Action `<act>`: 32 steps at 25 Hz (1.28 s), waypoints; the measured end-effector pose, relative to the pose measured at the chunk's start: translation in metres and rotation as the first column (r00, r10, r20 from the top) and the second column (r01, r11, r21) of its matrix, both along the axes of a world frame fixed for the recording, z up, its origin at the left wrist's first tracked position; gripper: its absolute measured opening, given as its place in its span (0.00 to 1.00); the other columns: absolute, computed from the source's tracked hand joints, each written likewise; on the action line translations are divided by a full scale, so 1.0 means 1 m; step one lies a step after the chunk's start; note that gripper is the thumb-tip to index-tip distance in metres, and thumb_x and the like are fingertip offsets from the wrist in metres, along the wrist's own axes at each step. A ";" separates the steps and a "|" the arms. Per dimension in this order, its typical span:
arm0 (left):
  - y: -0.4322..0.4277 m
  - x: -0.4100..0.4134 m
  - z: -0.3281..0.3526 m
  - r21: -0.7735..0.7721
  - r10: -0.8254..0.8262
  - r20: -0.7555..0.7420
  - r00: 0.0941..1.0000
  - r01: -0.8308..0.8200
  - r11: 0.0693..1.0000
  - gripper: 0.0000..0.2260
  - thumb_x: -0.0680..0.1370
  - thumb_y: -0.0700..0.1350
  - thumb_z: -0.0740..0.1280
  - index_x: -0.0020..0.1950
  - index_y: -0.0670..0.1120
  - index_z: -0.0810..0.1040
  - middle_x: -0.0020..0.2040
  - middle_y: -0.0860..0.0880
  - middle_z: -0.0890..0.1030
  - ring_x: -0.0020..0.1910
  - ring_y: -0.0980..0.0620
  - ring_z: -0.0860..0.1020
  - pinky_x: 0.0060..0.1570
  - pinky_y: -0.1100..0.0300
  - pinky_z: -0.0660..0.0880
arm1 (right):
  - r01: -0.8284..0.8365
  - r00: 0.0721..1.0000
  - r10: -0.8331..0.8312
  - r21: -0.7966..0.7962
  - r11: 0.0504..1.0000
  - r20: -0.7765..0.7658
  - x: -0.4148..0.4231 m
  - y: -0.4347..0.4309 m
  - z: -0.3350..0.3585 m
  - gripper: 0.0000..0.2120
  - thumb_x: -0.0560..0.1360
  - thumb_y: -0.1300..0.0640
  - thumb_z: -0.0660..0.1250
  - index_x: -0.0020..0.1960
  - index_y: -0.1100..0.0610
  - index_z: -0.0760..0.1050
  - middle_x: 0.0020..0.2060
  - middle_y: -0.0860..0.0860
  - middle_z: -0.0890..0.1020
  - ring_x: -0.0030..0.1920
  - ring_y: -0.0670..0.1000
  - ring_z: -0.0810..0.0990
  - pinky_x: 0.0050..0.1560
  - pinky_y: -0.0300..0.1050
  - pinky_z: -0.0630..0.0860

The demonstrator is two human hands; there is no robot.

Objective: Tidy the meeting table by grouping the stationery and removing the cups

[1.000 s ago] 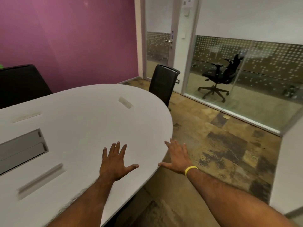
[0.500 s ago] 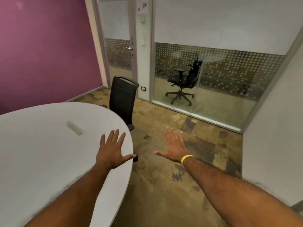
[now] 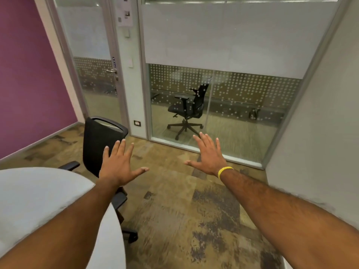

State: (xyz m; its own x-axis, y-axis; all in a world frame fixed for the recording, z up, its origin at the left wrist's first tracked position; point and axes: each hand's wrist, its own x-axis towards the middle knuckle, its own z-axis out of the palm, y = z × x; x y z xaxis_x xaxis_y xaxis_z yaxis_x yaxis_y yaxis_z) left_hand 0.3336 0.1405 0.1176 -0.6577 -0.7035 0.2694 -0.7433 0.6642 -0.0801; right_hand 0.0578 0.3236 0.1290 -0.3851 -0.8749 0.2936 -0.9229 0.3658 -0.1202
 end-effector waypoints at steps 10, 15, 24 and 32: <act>-0.186 -0.197 -0.020 0.004 0.018 -0.017 1.000 -0.018 1.000 0.52 0.66 0.82 0.41 0.80 0.50 0.50 0.81 0.44 0.50 0.80 0.45 0.46 0.76 0.39 0.45 | -0.030 0.999 0.030 0.013 0.999 0.026 -0.186 -0.192 -0.041 0.50 0.69 0.24 0.59 0.80 0.49 0.47 0.80 0.52 0.49 0.80 0.54 0.46 0.77 0.64 0.40; -0.281 -0.267 -0.009 0.029 0.149 -0.078 0.986 -0.147 0.989 0.52 0.65 0.82 0.41 0.80 0.51 0.49 0.81 0.44 0.50 0.80 0.45 0.46 0.76 0.39 0.46 | -0.123 0.992 0.123 0.024 0.992 0.012 -0.277 -0.308 -0.020 0.49 0.69 0.25 0.60 0.80 0.49 0.48 0.80 0.52 0.49 0.80 0.54 0.46 0.77 0.63 0.40; -0.470 -0.323 -0.009 0.032 0.287 -0.034 0.957 -0.286 0.958 0.52 0.65 0.81 0.40 0.81 0.49 0.47 0.81 0.44 0.48 0.80 0.45 0.44 0.77 0.40 0.44 | -0.289 0.957 0.289 0.001 0.957 -0.036 -0.352 -0.559 -0.003 0.49 0.70 0.25 0.59 0.80 0.50 0.47 0.80 0.53 0.49 0.80 0.55 0.46 0.77 0.64 0.42; -0.705 -0.329 -0.019 0.042 0.403 0.002 0.915 -0.403 0.914 0.51 0.66 0.81 0.44 0.81 0.49 0.47 0.81 0.44 0.48 0.80 0.45 0.44 0.76 0.39 0.45 | -0.395 0.918 0.396 0.043 0.918 -0.031 -0.365 -0.817 -0.018 0.50 0.69 0.24 0.58 0.80 0.49 0.47 0.80 0.52 0.49 0.80 0.54 0.46 0.77 0.64 0.42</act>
